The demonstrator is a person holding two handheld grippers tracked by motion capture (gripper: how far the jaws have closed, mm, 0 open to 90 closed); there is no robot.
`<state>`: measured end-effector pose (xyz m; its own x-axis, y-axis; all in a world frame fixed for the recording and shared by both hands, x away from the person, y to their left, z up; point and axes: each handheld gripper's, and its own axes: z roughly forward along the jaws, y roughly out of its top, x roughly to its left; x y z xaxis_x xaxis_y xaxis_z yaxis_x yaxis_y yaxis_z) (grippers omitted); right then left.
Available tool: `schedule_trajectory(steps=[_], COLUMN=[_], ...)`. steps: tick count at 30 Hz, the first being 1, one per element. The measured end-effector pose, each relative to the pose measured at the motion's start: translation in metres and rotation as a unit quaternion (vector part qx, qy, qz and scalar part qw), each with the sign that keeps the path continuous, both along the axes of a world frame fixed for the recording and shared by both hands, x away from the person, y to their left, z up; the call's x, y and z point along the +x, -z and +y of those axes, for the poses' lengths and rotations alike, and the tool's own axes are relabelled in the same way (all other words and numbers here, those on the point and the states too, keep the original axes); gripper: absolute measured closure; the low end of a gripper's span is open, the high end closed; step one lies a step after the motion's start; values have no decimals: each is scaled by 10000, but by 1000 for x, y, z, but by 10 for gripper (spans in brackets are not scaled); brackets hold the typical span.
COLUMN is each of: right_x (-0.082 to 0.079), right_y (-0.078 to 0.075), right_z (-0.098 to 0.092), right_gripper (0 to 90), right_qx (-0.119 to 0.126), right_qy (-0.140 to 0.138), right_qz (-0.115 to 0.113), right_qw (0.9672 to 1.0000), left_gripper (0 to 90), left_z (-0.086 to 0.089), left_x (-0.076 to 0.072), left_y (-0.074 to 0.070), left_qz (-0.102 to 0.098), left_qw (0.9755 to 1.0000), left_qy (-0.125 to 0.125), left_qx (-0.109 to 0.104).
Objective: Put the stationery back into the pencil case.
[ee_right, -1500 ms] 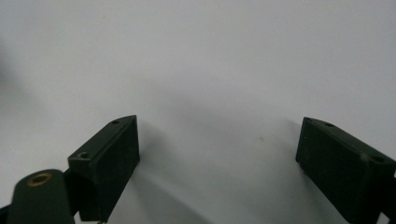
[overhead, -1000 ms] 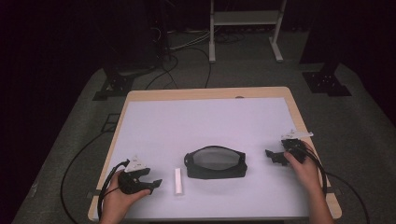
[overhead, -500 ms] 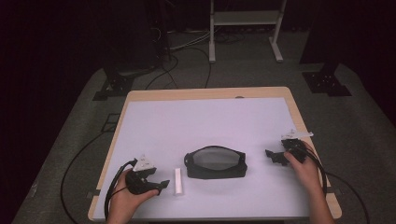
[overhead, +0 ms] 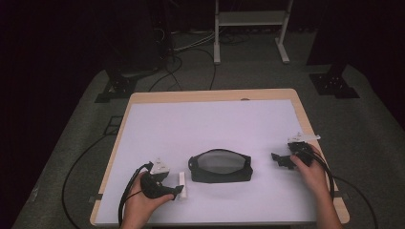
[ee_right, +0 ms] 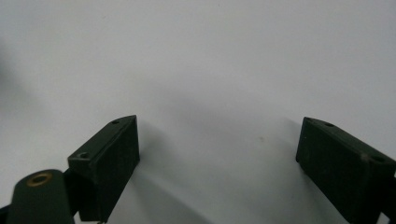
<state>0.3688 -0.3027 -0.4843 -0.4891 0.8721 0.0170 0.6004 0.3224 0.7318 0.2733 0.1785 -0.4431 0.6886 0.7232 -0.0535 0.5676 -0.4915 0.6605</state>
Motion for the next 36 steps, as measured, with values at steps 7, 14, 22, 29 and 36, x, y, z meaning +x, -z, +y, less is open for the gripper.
schedule_trajectory(steps=[7,14,22,29,36], right_x=[0,0,0,0,0], right_y=[0,0,0,0,0], right_z=[0,0,0,0,0], right_gripper=[122,122,122,122,122], right_qx=[0,3,6,3,0], right_qy=[0,-1,-1,-2,-6], right_qz=[3,3,4,5,-1], right_qw=[10000,10000,10000,10000,10000], left_gripper=[220,225,295,369,439], left_z=[-11,-21,-24,-26,-28], left_x=[6,14,13,13,13], left_y=[-1,-2,7,7,11], left_qz=[36,138,347,385,382], left_qw=[9999,9996,9988,9985,9976], left_qy=[-79,-197,-210,-166,-128], left_qx=[76,150,269,364,572])
